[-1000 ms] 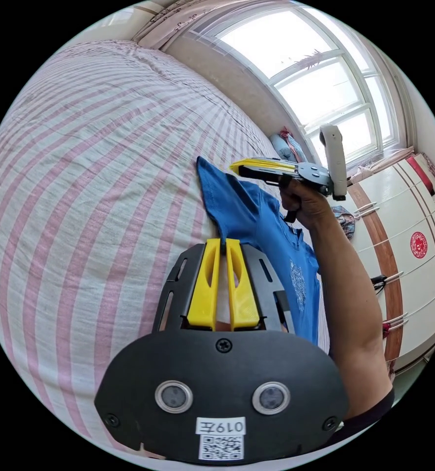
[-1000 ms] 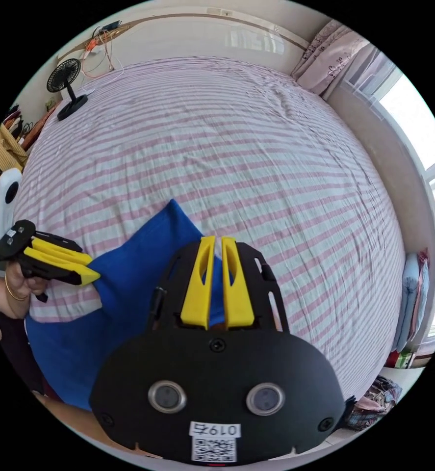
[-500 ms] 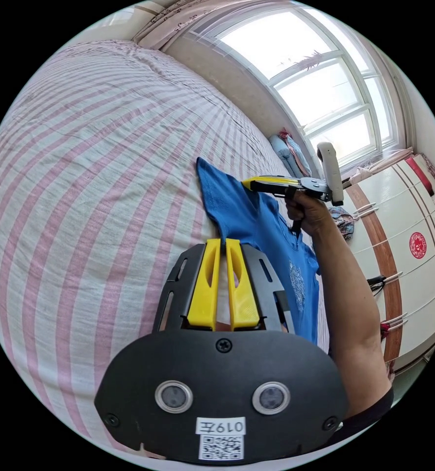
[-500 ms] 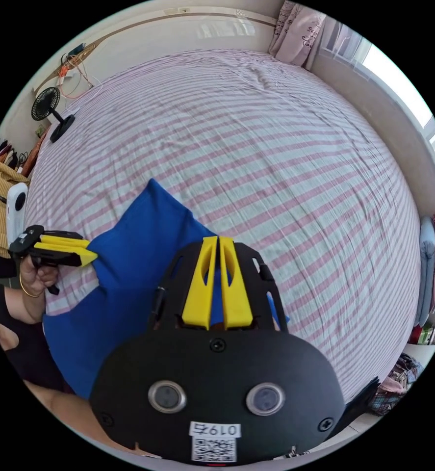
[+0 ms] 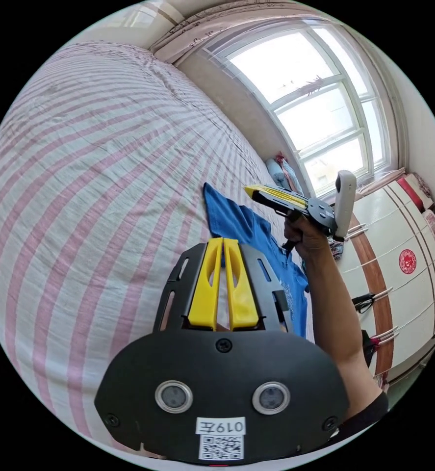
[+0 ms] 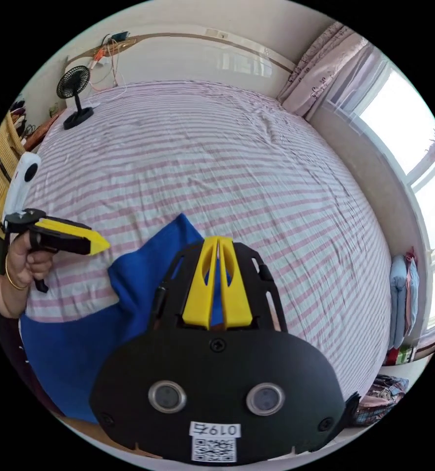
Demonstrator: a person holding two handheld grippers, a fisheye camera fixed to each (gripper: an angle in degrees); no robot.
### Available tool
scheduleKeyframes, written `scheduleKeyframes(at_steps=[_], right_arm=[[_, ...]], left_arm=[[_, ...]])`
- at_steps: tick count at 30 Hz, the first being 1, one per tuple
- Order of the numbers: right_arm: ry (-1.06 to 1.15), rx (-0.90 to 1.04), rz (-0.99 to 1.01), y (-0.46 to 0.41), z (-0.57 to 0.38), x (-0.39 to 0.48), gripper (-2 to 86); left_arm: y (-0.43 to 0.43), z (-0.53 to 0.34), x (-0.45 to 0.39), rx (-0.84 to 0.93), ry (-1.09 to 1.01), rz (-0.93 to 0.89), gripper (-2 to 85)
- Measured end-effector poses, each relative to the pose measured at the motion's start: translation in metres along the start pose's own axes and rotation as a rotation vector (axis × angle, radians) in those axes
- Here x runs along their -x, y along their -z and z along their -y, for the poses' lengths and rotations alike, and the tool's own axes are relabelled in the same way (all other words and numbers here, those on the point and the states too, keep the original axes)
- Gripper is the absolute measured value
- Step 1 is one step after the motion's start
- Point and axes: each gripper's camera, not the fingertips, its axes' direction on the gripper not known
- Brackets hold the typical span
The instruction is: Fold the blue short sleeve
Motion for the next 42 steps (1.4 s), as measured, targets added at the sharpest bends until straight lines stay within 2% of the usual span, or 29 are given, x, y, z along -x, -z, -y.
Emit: scheduleKeyframes(at_steps=[4,10,15,19,22,29,35,42], right_arm=[[0.012,0.0,0.1,-0.009,0.015,0.008,6.1],[0.016,0.097,0.199,-0.046,0.041,-0.002,6.5],[0.052,0.149,0.172,-0.07,0.056,0.004,6.1],[0.072,0.155,0.208,-0.08,0.059,0.003,0.3],[0.058,0.111,0.183,-0.077,0.059,0.001,-0.6],[0.076,0.12,0.123,-0.095,0.057,0.018,0.5],[0.105,0.128,0.143,-0.089,0.054,0.021,6.3],[0.115,0.107,0.123,-0.074,0.034,0.032,4.5]], left_arm=[[-0.018,-0.001,-0.009,0.101,-0.048,0.006,4.9],[-0.023,-0.003,-0.004,0.127,-0.027,0.032,3.1],[-0.027,-0.004,-0.005,0.15,-0.04,0.046,1.8],[-0.032,-0.005,-0.006,0.168,-0.055,0.05,1.6],[-0.033,-0.005,-0.008,0.179,-0.078,0.056,1.5],[-0.031,-0.002,-0.012,0.203,-0.115,0.113,1.8],[-0.03,0.002,-0.013,0.239,-0.157,0.102,2.1],[-0.028,0.009,-0.002,0.238,-0.136,0.085,2.4]])
